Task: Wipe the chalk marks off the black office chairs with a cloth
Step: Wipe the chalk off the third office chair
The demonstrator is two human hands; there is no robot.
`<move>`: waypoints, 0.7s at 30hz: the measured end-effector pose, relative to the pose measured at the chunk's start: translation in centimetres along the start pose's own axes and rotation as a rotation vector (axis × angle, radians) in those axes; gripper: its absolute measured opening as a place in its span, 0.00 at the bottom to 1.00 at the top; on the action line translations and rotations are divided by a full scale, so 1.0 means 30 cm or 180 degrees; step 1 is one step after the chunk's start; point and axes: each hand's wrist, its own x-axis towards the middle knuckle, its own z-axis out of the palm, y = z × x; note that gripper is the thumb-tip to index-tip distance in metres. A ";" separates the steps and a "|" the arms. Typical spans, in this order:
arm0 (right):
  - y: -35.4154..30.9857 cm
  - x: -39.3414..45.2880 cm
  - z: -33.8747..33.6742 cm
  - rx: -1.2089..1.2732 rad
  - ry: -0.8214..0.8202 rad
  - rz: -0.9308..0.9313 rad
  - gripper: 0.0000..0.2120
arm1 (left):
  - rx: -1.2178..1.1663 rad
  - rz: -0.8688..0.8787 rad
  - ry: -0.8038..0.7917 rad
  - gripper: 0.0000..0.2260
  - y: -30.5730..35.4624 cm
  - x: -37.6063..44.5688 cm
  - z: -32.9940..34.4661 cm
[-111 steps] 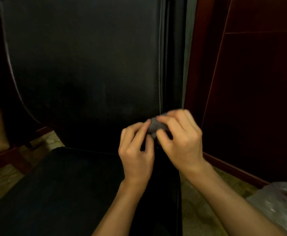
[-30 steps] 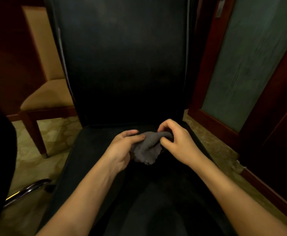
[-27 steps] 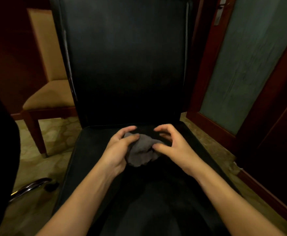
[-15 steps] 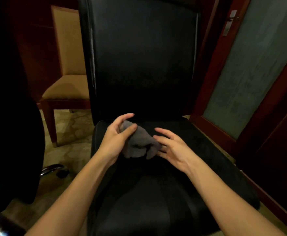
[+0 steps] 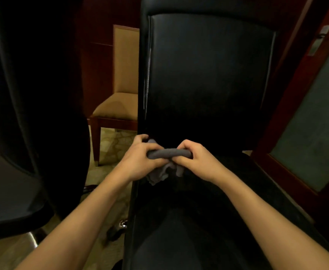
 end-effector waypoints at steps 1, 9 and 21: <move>-0.002 0.019 -0.014 0.0009 -0.0149 -0.0033 0.04 | 0.0144 -0.0025 -0.0075 0.10 0.001 0.011 -0.017; 0.013 0.108 -0.063 0.0041 -0.0408 -0.0094 0.07 | 0.0300 0.0775 -0.0271 0.05 -0.054 0.062 -0.103; 0.076 0.223 0.078 0.1366 0.0765 0.0231 0.09 | -0.3702 -0.0716 0.0105 0.26 -0.148 0.174 0.034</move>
